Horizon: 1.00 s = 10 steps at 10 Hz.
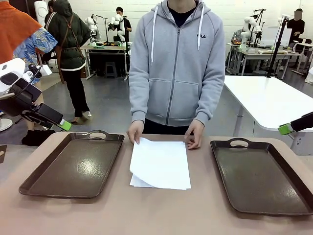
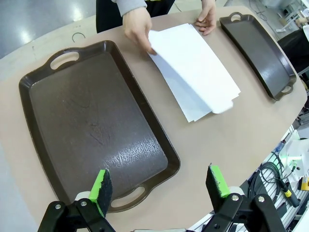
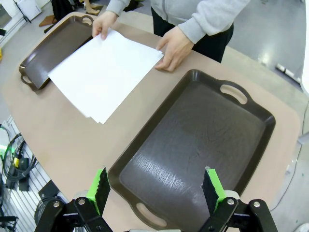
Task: Sort the A4 documents.
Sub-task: Receive the A4 Paper.
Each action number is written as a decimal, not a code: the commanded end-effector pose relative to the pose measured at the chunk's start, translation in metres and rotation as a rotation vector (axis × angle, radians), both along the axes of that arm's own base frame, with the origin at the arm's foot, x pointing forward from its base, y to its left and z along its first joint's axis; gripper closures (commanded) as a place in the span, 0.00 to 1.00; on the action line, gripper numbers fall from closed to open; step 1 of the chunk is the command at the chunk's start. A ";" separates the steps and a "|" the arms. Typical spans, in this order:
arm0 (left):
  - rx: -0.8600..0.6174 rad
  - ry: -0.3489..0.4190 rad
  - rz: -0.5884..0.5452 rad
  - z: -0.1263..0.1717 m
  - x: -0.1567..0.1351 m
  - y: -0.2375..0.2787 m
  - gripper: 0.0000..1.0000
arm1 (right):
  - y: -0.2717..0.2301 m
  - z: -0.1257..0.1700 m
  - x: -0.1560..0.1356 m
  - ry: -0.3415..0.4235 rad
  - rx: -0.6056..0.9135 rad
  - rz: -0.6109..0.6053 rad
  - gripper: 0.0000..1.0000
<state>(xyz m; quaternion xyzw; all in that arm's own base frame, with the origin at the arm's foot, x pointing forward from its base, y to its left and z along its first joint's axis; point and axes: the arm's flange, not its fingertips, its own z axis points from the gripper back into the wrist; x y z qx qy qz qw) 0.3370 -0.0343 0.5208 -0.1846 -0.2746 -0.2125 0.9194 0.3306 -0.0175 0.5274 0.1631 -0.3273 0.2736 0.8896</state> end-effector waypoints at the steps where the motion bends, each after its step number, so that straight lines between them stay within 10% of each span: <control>1: -0.007 -0.007 -0.002 0.000 0.000 0.000 0.00 | 0.001 -0.001 0.000 0.000 0.006 0.009 0.00; 10: -0.007 -0.007 -0.002 0.000 0.000 0.000 0.00 | 0.001 -0.001 0.000 0.000 0.006 0.009 0.00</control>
